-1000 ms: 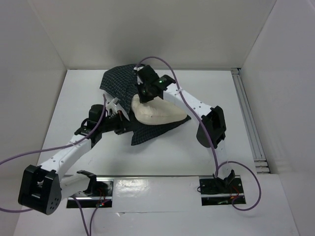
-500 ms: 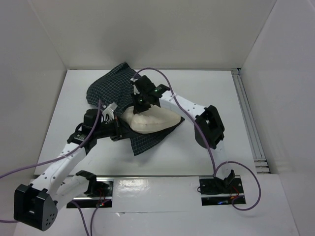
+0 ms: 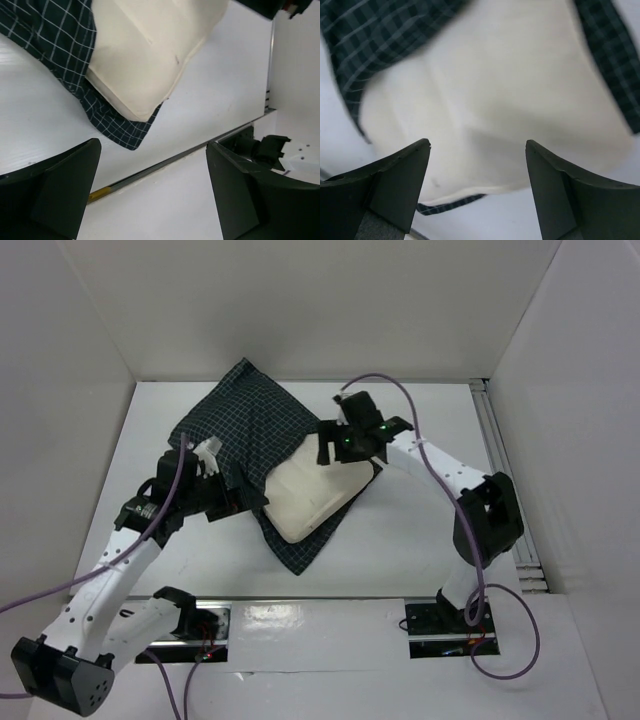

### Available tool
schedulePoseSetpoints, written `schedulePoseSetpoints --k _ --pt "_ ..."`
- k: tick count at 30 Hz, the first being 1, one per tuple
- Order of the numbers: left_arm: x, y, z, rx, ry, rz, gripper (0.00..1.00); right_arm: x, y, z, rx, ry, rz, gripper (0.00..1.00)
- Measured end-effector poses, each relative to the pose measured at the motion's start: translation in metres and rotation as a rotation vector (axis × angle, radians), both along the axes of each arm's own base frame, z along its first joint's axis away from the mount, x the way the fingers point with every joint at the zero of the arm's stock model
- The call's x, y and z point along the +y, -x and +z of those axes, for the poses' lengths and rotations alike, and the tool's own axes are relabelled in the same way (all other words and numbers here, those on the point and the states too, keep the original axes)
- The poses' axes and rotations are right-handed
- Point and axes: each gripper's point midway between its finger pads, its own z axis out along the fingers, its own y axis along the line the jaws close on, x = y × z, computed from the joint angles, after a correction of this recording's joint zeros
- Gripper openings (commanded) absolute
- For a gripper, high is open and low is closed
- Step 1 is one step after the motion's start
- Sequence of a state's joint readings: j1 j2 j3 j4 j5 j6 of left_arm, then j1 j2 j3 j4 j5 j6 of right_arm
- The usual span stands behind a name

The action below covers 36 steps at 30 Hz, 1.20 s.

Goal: Put the pillow into the pillowcase

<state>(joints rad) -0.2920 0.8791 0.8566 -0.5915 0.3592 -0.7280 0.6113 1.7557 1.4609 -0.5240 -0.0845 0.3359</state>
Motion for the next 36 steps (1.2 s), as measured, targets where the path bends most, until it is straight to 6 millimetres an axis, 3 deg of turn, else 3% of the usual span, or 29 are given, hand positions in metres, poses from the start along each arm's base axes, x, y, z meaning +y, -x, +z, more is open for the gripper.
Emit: schedulePoseSetpoints --k 2,5,8,10,12,13,14,17,18,21,25,26,28,30,32,35,36 --pt "0.005 -0.003 -0.002 0.007 -0.032 0.019 1.0 -0.037 -0.01 -0.007 0.014 0.017 -0.088 0.84" --pt "0.009 -0.008 -0.006 0.034 -0.071 0.038 1.0 -0.084 -0.024 -0.028 0.054 0.042 -0.208 0.75" --pt "0.009 -0.018 -0.006 0.053 -0.09 0.05 0.95 -0.108 -0.028 -0.049 0.11 0.043 -0.282 0.74" --pt "0.008 -0.025 -0.005 0.055 -0.095 0.054 0.94 -0.11 -0.035 -0.056 0.122 0.025 -0.296 0.76" --pt "0.006 -0.033 -0.004 0.057 -0.098 0.056 0.94 -0.105 -0.04 -0.064 0.133 0.002 -0.292 0.67" --pt "0.005 -0.035 -0.004 0.06 -0.1 0.054 0.94 -0.102 -0.041 -0.068 0.142 -0.007 -0.284 0.58" --pt "0.003 -0.039 -0.005 0.063 -0.102 0.054 0.92 -0.098 -0.041 -0.072 0.154 -0.02 -0.275 0.4" --pt "0.001 -0.045 -0.008 0.078 -0.109 0.051 0.92 -0.085 -0.037 -0.076 0.154 -0.049 -0.244 0.16" --pt "0.0 -0.046 -0.01 0.083 -0.113 0.05 0.92 -0.079 -0.034 -0.076 0.15 -0.06 -0.23 0.12" --pt "-0.003 -0.049 -0.017 0.111 -0.125 0.043 0.91 -0.049 -0.008 -0.078 0.165 -0.089 -0.147 0.1" --pt "-0.015 -0.046 -0.036 0.169 -0.158 0.007 0.91 0.012 0.053 -0.071 0.213 -0.128 0.05 0.39" --pt "-0.019 -0.044 -0.042 0.186 -0.171 -0.006 0.91 0.024 0.068 -0.066 0.217 -0.131 0.1 0.64" --pt "-0.021 -0.041 -0.053 0.216 -0.209 -0.016 0.91 0.033 0.085 -0.055 0.217 -0.137 0.152 0.8" --pt "-0.018 -0.04 -0.063 0.245 -0.263 -0.013 0.94 0.025 0.08 -0.042 0.18 -0.146 0.144 0.86" --pt "-0.016 -0.044 -0.068 0.262 -0.327 -0.001 0.98 0.003 0.058 -0.03 0.14 -0.158 0.081 0.87" --pt "-0.014 -0.057 -0.068 0.252 -0.452 0.016 0.99 -0.039 0.022 -0.034 0.112 -0.133 -0.049 0.87" --pt "-0.022 -0.065 -0.067 0.239 -0.487 0.01 0.99 -0.049 0.017 -0.038 0.118 -0.119 -0.077 0.87"
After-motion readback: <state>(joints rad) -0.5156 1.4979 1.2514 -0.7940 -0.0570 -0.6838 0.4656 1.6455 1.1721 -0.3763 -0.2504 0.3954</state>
